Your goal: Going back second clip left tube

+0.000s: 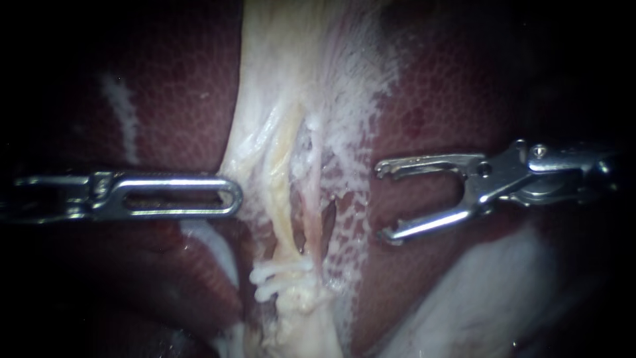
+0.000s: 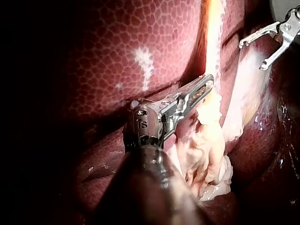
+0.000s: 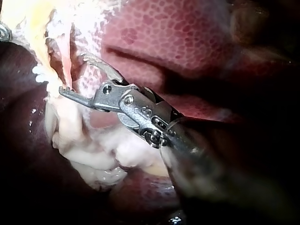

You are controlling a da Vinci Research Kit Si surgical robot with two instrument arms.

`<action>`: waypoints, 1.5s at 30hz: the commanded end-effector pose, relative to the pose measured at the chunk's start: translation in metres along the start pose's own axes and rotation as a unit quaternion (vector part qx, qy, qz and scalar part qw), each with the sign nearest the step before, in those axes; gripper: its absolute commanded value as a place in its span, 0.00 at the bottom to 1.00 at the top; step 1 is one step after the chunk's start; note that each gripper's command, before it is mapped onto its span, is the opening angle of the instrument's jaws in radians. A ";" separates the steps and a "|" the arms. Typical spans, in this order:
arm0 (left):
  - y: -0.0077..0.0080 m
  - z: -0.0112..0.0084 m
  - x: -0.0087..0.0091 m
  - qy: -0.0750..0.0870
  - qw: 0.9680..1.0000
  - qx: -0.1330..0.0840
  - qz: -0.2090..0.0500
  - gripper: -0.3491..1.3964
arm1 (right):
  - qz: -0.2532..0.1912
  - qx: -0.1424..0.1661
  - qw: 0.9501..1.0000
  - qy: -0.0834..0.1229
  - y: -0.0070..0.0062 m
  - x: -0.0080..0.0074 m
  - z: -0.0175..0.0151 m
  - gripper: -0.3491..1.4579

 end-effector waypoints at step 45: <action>0.0027 0.0058 0.0032 0.004 1.000 -0.002 0.014 0.00 | -0.002 -0.002 1.000 0.000 -0.0007 0.0001 -0.0002 0.52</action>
